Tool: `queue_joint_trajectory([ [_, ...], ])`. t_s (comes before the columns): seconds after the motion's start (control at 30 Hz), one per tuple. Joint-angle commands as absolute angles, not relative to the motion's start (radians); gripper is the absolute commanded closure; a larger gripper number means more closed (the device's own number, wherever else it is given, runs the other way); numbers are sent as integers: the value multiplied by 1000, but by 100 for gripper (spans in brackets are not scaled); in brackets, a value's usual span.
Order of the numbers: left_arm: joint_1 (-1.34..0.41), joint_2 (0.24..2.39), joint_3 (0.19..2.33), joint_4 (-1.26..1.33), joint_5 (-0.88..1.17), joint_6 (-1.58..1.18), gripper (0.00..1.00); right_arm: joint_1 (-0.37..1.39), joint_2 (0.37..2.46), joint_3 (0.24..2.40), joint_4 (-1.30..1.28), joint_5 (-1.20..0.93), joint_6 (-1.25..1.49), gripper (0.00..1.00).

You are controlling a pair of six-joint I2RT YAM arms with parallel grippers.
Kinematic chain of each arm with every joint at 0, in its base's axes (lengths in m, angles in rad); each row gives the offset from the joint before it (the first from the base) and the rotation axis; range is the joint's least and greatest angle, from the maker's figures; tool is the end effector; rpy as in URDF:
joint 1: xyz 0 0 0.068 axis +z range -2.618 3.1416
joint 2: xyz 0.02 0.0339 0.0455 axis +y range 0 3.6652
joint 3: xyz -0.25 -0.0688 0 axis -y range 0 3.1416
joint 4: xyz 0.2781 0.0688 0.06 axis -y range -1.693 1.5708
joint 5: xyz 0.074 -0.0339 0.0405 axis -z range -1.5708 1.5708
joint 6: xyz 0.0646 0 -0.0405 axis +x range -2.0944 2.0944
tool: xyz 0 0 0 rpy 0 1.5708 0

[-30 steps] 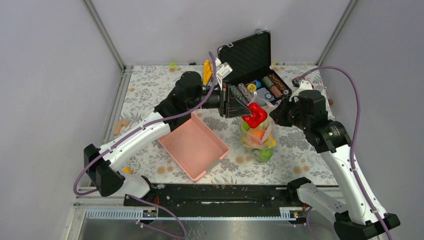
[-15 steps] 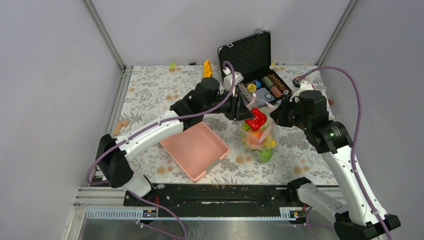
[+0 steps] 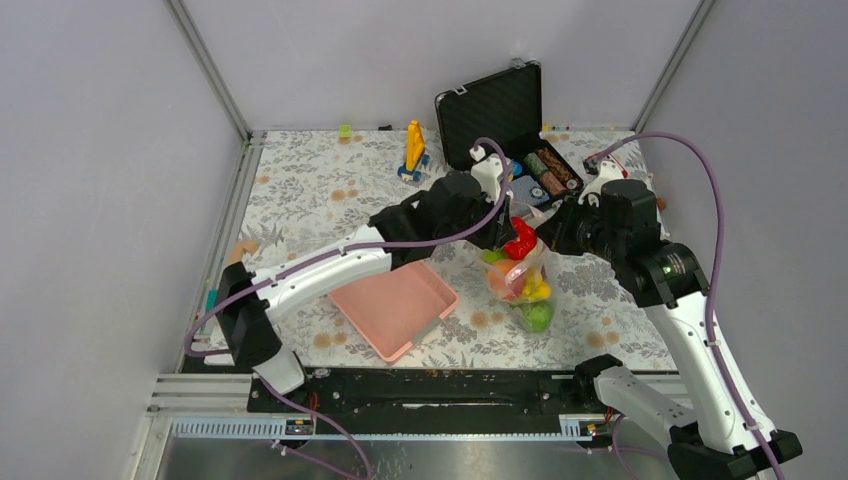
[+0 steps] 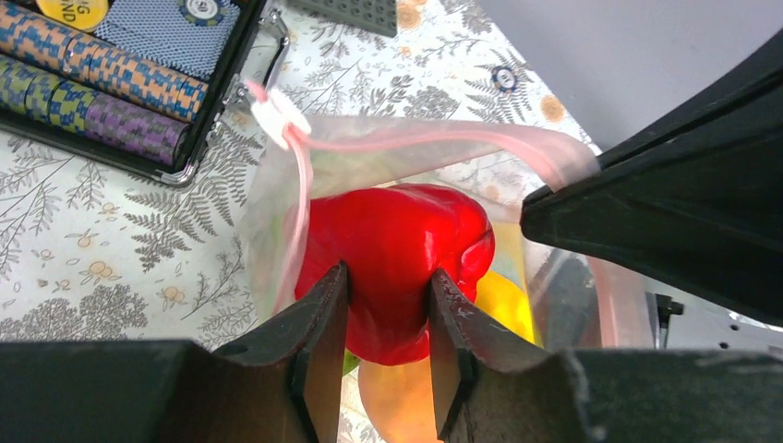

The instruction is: Place the food in the zip-top bag and seal the zipper

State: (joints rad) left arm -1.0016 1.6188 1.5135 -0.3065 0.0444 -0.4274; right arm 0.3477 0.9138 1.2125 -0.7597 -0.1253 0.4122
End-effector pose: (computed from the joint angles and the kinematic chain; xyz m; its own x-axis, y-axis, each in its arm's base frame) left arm 0.2357 -0.3737 0.3382 -0.5542 0.0978 -0.8266 0.6963 0.5986 -0.3960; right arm 0.2221 0.0891 0.3892 -0.5608 0.2195 -0.7983 -0.2386 0.8804 0.4097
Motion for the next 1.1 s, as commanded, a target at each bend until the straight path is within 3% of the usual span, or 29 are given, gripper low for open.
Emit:
queue_joint_trajectory([
  [0.0,-1036,1643,1598,-343,-87,-402,89,348,909,1266,-720,-176,425,95],
  [0.07,-1051,1641,1607,-358,-83,-392,72,348,909,1264,-719,-175,423,95],
  [0.13,-1059,1628,1608,-371,-71,-385,48,348,910,1262,-720,-169,417,95],
  [0.27,-1060,1548,1578,-375,-9,-382,29,348,911,1253,-719,-153,412,95],
  [0.37,-1061,1452,1495,-341,62,-388,2,348,911,1241,-718,-145,410,95],
  [0.57,-1061,1225,1325,-334,-10,-416,1,348,900,1220,-701,-155,386,95],
  [0.87,-1047,947,1135,-534,-442,-515,1,348,887,1204,-673,-133,333,95],
  [1.07,-919,868,1039,-520,-421,-510,1,348,918,1277,-680,-242,166,91],
])
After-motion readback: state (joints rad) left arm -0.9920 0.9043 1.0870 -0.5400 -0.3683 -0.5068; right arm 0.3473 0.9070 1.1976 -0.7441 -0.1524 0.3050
